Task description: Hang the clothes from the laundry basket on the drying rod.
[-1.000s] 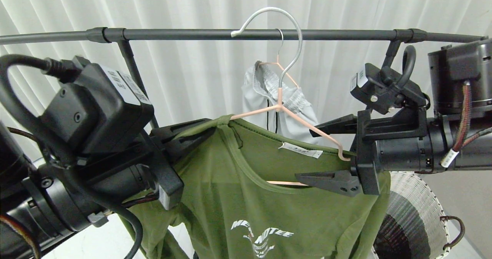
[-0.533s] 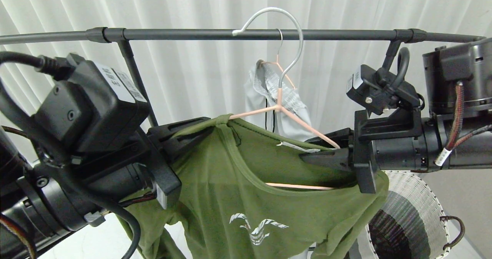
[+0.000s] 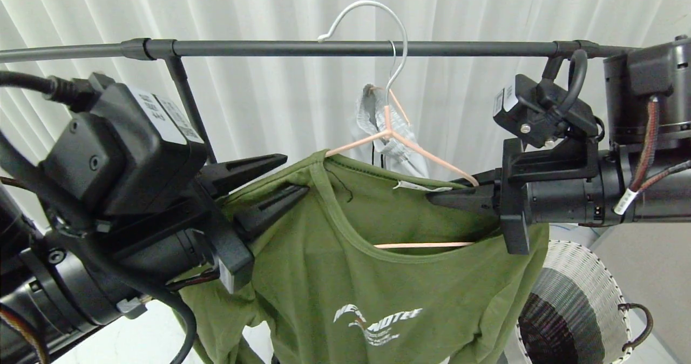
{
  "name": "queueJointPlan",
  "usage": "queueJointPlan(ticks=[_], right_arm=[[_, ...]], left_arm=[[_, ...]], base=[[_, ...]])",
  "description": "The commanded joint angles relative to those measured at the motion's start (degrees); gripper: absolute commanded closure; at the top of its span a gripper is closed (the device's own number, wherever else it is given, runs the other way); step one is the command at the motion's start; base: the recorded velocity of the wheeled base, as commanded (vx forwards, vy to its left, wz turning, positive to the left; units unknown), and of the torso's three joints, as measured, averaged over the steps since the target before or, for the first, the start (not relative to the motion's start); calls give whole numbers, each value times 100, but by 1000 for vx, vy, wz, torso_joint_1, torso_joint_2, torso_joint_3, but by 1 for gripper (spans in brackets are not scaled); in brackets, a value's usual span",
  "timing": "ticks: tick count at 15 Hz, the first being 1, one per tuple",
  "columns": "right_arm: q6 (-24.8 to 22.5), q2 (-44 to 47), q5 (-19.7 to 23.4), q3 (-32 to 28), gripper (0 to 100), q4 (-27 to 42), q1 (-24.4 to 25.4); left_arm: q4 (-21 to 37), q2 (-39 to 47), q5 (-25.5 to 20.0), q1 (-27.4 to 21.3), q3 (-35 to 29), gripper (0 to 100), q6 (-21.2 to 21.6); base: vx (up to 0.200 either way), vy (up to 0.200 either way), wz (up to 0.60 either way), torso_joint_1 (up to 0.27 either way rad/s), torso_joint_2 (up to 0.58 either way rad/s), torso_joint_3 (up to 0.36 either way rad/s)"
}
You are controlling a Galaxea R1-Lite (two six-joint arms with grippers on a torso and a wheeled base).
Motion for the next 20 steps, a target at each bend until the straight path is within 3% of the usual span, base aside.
queueJointPlan(ticks=[1, 6, 12, 15, 18, 20], right_arm=[[-95, -27, 10, -133, 100, -16, -59], [-816, -185, 10, -344, 100, -16, -552], [-869, -405, 2, -309, 100, 1, -1176], [-869, -554, 2, -300, 100, 1, -1193], [-983, -633, 2, -300, 100, 1, -1140], [-1009, -642, 2, -309, 100, 1, -1097]], left_arm=[[17, 11, 6, 10, 42, 0, 7], [17, -148, 15, 124, 95, 0, -37], [17, -868, 32, 150, 763, 0, -46], [26, -982, 32, 994, 1466, 0, -55], [26, -446, 15, 1671, 1562, 0, -64], [26, -139, 6, 1759, 1483, 0, -116]], base=[[0, 0, 0, 0, 0, 0], [0, 0, 0, 0, 0, 0], [0, 0, 0, 0, 0, 0], [0, 0, 0, 0, 0, 0], [0, 0, 0, 0, 0, 0], [0, 0, 0, 0, 0, 0]])
